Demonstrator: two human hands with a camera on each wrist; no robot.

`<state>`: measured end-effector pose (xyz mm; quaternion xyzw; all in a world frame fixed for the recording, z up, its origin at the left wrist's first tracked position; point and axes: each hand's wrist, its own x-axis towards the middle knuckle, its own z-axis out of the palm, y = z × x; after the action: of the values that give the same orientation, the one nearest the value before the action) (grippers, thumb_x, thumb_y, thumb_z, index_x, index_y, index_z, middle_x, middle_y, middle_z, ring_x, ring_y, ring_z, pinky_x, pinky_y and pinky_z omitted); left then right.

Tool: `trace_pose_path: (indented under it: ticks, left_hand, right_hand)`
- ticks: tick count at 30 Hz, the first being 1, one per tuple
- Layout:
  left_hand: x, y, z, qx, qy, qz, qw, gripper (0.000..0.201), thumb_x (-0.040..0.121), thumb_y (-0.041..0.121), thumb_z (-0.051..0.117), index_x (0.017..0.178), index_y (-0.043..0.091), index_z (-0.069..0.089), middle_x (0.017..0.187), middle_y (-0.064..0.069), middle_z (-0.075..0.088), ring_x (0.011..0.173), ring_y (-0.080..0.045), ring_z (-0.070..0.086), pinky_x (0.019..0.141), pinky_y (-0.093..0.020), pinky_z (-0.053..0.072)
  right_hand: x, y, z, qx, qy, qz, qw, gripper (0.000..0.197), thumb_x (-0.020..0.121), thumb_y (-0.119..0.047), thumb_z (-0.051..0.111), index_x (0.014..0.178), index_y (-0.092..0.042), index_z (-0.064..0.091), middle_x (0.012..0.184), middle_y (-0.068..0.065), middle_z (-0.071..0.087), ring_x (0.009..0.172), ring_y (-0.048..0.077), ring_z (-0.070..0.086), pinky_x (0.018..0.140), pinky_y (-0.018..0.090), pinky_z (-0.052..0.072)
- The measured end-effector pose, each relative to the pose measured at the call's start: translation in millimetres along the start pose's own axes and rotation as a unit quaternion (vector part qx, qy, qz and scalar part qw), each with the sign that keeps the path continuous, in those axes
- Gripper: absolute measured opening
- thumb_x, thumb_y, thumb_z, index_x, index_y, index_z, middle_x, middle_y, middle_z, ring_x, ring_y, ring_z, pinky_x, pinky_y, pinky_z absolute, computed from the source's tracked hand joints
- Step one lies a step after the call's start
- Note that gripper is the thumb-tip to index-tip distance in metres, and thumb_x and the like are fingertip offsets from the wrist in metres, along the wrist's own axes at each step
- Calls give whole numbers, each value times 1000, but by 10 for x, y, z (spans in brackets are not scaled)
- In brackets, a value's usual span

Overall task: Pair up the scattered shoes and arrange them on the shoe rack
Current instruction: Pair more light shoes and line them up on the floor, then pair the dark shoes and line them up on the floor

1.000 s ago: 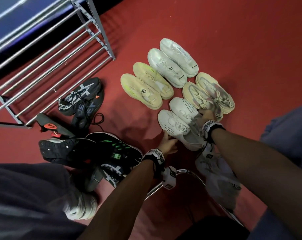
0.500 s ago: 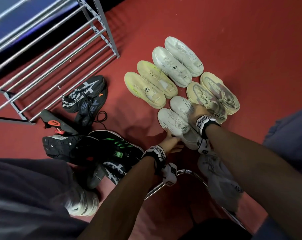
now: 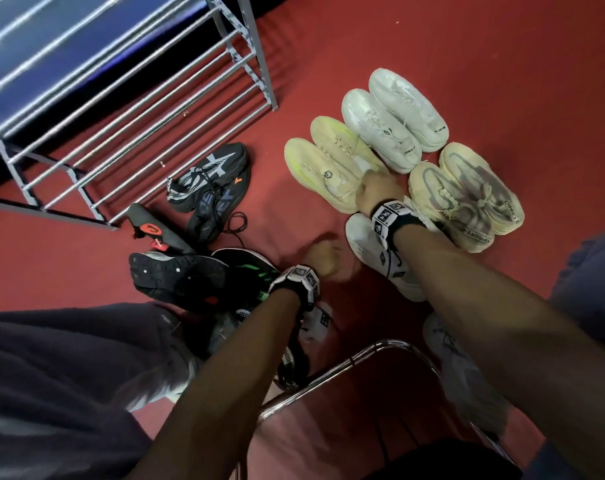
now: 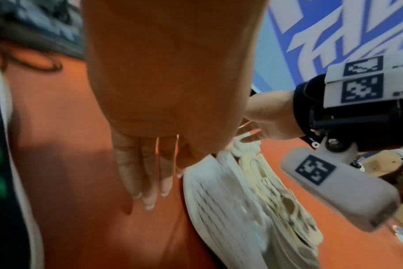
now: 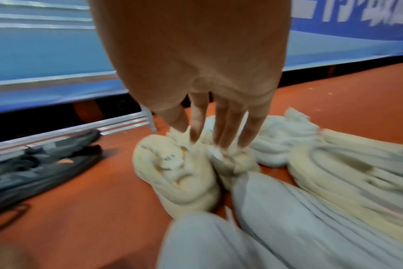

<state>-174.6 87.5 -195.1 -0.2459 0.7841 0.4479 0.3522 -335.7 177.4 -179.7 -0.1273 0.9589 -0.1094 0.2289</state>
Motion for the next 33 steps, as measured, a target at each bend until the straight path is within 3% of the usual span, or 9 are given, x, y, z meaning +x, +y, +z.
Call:
trace_pose_path:
  ticks: [2, 4, 8, 11, 15, 20, 23, 29, 33]
  left_hand:
    - [-42, -132, -352, 73, 72, 18, 995, 33, 90, 8, 56, 118, 14, 73, 119, -8, 73, 109, -29, 68, 94, -35, 53]
    - [-123, -295, -769, 84, 121, 3, 989, 31, 88, 11, 55, 111, 18, 76, 114, -9, 75, 105, -28, 70, 94, -37, 55]
    - [-447, -795, -1634, 59, 268, -63, 960, 36, 77, 32, 48, 97, 17, 73, 99, -17, 75, 95, -35, 71, 85, -44, 59]
    - [-726, -1251, -2004, 78, 337, -98, 933, 40, 86, 33, 48, 101, 4, 70, 105, -29, 71, 101, -45, 67, 84, -45, 54]
    - [-1031, -1956, -2060, 59, 342, -201, 916, 58, 84, 34, 57, 132, 3, 53, 122, -28, 65, 113, -44, 62, 94, -42, 50]
    - [-1169, -2269, -1700, 113, 271, -107, 950, 84, 77, 20, 70, 152, 12, 31, 134, -18, 59, 120, -37, 60, 100, -41, 48]
    - [-1093, -2320, -1566, 162, 269, -117, 942, 103, 72, 13, 70, 159, 11, 13, 147, -16, 47, 124, -35, 59, 100, -44, 51]
    - [-1276, -2182, -1576, 381, 274, -102, 877, 60, 71, 19, 79, 126, 17, 55, 129, -5, 53, 115, -33, 55, 85, -47, 52]
    - [-1470, -2104, -1490, 409, 391, -42, 823, 43, 75, 29, 76, 112, 14, 60, 104, -6, 63, 99, -32, 59, 82, -44, 42]
  right_hand:
    - [3, -312, -33, 40, -53, -66, 996, 25, 92, -22, 48, 101, -3, 64, 103, 15, 66, 98, 34, 64, 82, 39, 53]
    - [-31, -615, -45, 76, -95, -106, 987, 25, 93, -23, 48, 96, -4, 65, 94, 14, 69, 90, 32, 66, 79, 39, 55]
    - [-160, -1103, 114, 98, -139, -163, 972, 22, 94, -32, 56, 99, -15, 69, 96, 3, 70, 92, 24, 64, 87, 33, 52]
    - [-311, -1383, 423, 83, -195, -188, 959, 24, 92, -37, 63, 103, -17, 69, 104, 0, 70, 97, 22, 65, 86, 27, 50]
    - [-586, -1572, 936, 53, -262, -197, 943, 54, 86, -43, 71, 130, -15, 56, 129, 8, 63, 117, 27, 60, 100, 31, 47]
    - [-765, -1494, 1612, -19, -287, -210, 934, 75, 62, -54, 78, 122, -18, 52, 120, 7, 64, 111, 30, 63, 95, 39, 52]
    - [-895, -1401, 1746, -4, -272, -205, 940, 72, 67, -33, 81, 124, -16, 41, 119, 11, 57, 104, 31, 61, 90, 38, 52]
    - [-794, -1310, 1765, 65, -279, -173, 942, 41, 73, -33, 77, 105, -18, 55, 103, 7, 68, 96, 30, 66, 80, 32, 52]
    - [-680, -1208, 1666, 268, -192, -130, 935, 30, 94, -16, 60, 124, -17, 62, 109, 4, 70, 100, 27, 66, 94, 36, 51]
